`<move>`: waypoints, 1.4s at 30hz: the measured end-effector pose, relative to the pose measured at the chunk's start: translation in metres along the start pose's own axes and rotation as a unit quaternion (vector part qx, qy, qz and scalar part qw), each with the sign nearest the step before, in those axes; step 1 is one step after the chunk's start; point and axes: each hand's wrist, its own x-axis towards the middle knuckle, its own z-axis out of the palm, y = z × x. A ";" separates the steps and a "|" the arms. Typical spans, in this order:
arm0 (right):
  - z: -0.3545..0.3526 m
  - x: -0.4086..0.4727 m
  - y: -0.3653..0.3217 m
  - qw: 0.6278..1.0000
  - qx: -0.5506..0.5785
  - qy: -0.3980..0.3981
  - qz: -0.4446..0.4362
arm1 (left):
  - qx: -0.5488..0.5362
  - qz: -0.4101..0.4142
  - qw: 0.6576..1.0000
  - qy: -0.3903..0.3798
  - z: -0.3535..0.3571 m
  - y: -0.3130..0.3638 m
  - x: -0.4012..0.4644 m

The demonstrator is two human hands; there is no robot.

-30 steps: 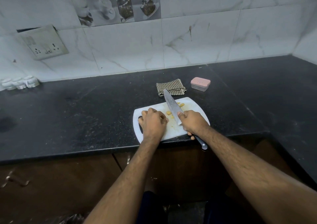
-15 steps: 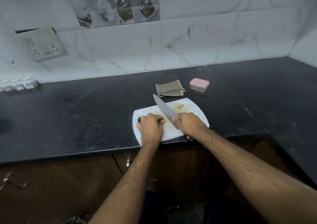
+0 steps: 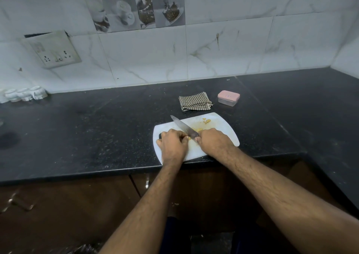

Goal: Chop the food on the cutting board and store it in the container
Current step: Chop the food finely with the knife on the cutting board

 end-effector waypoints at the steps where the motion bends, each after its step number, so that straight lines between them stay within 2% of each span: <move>1: 0.001 0.000 -0.002 1.000 -0.007 0.002 0.001 | 0.004 0.000 1.000 0.001 0.000 0.000 0.000; 15: 0.013 0.005 -0.028 0.998 -0.060 -0.003 0.020 | -0.014 -0.016 1.000 0.005 0.003 -0.005 0.003; 26: 0.017 0.000 -0.017 0.999 0.016 0.034 0.011 | -0.007 -0.011 1.000 0.009 0.000 -0.004 0.002; 39: 0.010 0.012 -0.023 0.999 -0.039 -0.022 0.002 | -0.006 -0.010 1.000 0.015 0.005 -0.007 0.003; 42: 0.008 0.019 -0.020 0.999 -0.020 -0.031 -0.007 | -0.004 -0.015 1.000 0.014 0.005 -0.007 0.004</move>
